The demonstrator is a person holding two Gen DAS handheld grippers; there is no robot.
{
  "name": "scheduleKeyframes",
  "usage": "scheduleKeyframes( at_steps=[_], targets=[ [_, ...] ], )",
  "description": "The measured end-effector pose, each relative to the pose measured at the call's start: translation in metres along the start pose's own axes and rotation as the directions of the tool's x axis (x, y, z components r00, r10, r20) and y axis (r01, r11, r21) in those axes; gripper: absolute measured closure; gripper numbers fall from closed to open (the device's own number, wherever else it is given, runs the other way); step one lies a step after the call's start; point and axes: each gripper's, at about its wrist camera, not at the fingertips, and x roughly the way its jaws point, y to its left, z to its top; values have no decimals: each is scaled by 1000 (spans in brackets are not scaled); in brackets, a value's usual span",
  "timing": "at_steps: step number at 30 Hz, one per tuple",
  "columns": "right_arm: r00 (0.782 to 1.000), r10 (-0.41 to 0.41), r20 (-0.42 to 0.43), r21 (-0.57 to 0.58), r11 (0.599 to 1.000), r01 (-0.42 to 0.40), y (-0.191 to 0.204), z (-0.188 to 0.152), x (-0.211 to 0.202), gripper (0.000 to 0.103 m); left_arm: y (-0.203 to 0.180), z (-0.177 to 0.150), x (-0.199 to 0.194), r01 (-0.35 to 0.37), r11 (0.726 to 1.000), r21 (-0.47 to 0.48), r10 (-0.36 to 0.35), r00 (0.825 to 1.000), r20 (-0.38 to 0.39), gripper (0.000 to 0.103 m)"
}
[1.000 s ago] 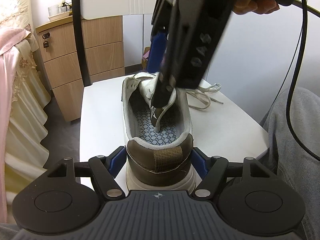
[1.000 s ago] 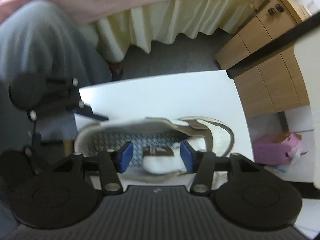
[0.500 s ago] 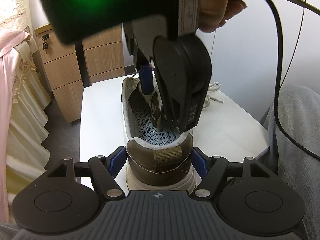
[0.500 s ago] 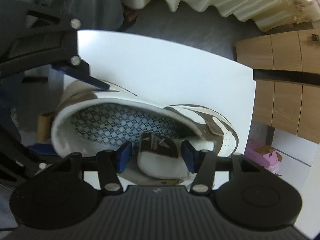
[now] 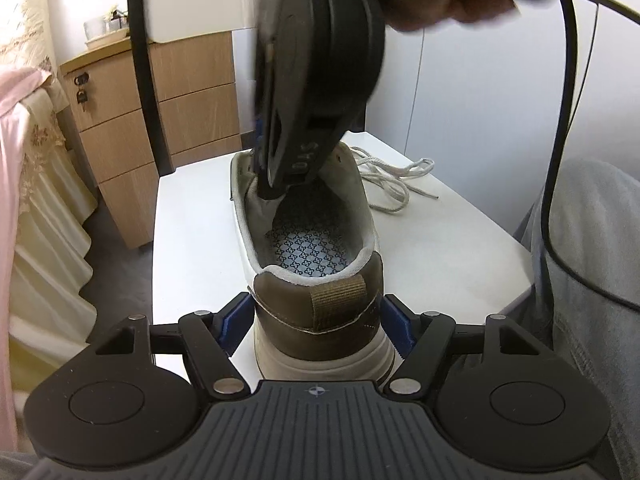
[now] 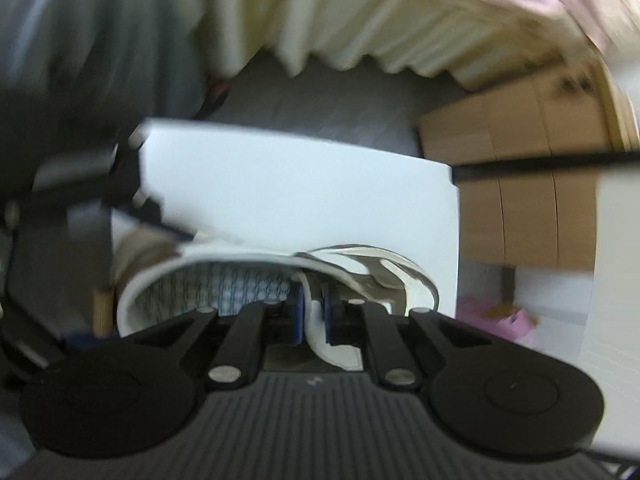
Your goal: Lace up shoes with both hands
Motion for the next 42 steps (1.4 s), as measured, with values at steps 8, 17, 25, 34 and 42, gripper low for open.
scheduleKeyframes(
  at_steps=[8,17,25,34,42],
  targets=[
    [995,82,59,334,937,-97,-20,-22,23,92,-3,0,-1,-3,1000,3,3,1000,2,30],
    [997,77,-8,266,961,-72,2,-21,40,86,-3,2,2,-7,1000,0,7,1000,-4,29],
    [983,117,142,353,922,-160,-5,-36,12,69,-2,3,2,-5,1000,-1,5,1000,-6,29],
    [879,15,477,641,678,-360,-24,-92,-42,62,-2,3,2,-3,1000,-4,3,1000,-7,29],
    [790,-309,529,847,246,-471,-11,-177,-36,59,-5,3,-3,-12,1000,-2,12,1000,-2,30]
  ],
)
